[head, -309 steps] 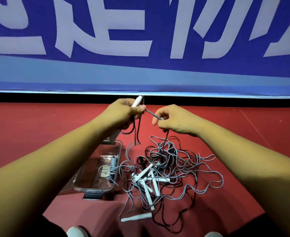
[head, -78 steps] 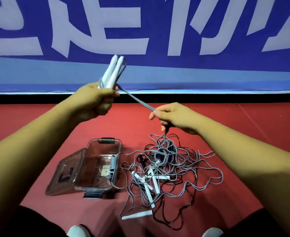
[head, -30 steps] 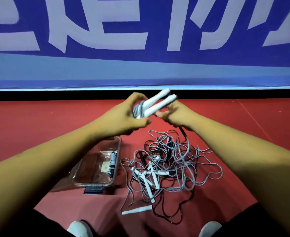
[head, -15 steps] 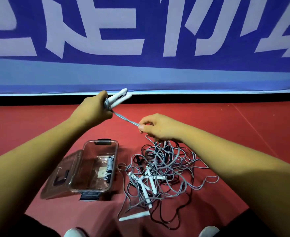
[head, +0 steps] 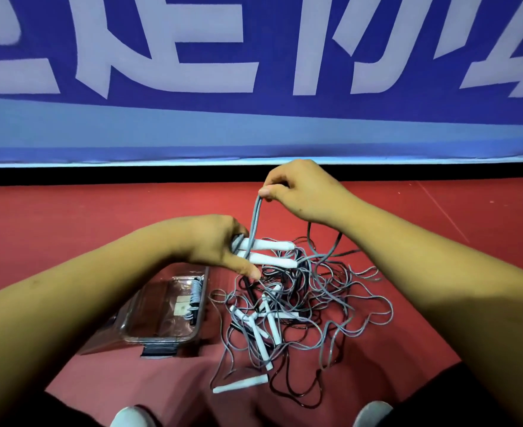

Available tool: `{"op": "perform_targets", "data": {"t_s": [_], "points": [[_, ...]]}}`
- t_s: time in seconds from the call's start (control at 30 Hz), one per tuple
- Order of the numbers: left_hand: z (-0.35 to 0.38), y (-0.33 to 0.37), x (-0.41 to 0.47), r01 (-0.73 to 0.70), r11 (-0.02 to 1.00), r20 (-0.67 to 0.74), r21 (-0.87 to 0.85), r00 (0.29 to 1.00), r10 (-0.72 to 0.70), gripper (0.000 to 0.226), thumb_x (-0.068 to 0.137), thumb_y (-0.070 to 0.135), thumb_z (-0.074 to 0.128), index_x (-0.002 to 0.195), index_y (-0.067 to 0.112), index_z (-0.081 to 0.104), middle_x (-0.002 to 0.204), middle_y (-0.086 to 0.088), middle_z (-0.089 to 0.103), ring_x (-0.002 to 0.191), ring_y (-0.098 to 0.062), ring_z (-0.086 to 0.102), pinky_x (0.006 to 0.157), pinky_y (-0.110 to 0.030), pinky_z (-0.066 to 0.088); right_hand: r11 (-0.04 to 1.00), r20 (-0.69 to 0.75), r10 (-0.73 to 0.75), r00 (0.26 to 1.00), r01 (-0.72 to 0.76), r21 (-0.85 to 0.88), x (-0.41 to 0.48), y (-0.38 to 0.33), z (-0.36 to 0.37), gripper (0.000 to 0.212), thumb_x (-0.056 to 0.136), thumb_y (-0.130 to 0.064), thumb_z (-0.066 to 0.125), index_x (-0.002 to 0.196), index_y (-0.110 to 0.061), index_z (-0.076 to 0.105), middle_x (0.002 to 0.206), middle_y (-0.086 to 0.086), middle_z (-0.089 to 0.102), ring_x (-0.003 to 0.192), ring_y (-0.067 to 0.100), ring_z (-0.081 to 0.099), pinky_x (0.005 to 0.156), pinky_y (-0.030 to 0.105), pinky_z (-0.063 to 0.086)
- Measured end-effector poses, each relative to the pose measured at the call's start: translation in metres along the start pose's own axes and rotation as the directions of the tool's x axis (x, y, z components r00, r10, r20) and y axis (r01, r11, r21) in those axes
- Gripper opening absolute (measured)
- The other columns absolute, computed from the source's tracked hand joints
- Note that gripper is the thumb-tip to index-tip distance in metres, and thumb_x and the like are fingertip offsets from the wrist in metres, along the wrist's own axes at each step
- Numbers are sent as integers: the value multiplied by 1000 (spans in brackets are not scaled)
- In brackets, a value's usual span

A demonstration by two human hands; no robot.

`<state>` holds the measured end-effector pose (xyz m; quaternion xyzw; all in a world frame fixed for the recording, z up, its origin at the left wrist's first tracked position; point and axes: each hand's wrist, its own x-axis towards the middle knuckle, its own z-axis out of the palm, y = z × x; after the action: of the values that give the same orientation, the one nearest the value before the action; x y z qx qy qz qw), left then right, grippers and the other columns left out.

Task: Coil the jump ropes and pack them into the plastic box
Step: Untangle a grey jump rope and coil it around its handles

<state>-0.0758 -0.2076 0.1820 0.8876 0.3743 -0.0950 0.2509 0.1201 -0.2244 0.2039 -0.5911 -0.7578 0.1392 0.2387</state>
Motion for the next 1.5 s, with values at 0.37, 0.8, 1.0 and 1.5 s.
{"op": "perform_targets", "data": {"t_s": [0.37, 0.8, 1.0, 1.5], "points": [[-8, 5, -20, -212, 823, -207, -528, 971, 117, 24, 89, 13, 72, 106, 11, 55, 58, 0, 50, 42, -13, 39, 40, -22, 32, 869, 68, 118, 991, -136, 476, -5, 19, 5, 16, 87, 4, 63, 74, -5, 65, 50, -7, 57, 43, 1, 46, 48, 18, 37], [-31, -33, -13, -129, 684, -441, -718, 845, -303, 30, 87, 13, 74, 93, 11, 45, 54, -10, 49, 43, -19, 39, 40, -24, 32, 774, 502, 74, 862, -367, 516, -16, 3, 36, 23, 101, -23, 50, 100, -6, 65, 54, -4, 36, 47, 12, 32, 49, 24, 36], [-33, -56, -11, 152, 967, -493, -205, 837, -236, 35, 78, 17, 81, 91, 18, 49, 71, 5, 67, 47, -10, 66, 49, -25, 48, 928, 372, 34, 928, -167, 333, -16, -20, 29, 13, 91, -21, 63, 91, -15, 74, 51, -6, 41, 48, 11, 34, 50, 25, 28], [-1, 1, -3, 11, 976, -56, 216, 998, 1, 38, 78, 57, 74, 77, 24, 55, 62, 7, 56, 63, -15, 53, 61, -27, 35, 921, 202, 13, 979, -90, 379, -12, -12, 7, 12, 85, -17, 73, 76, -10, 70, 39, -5, 44, 37, 14, 39, 43, 20, 34]]}}
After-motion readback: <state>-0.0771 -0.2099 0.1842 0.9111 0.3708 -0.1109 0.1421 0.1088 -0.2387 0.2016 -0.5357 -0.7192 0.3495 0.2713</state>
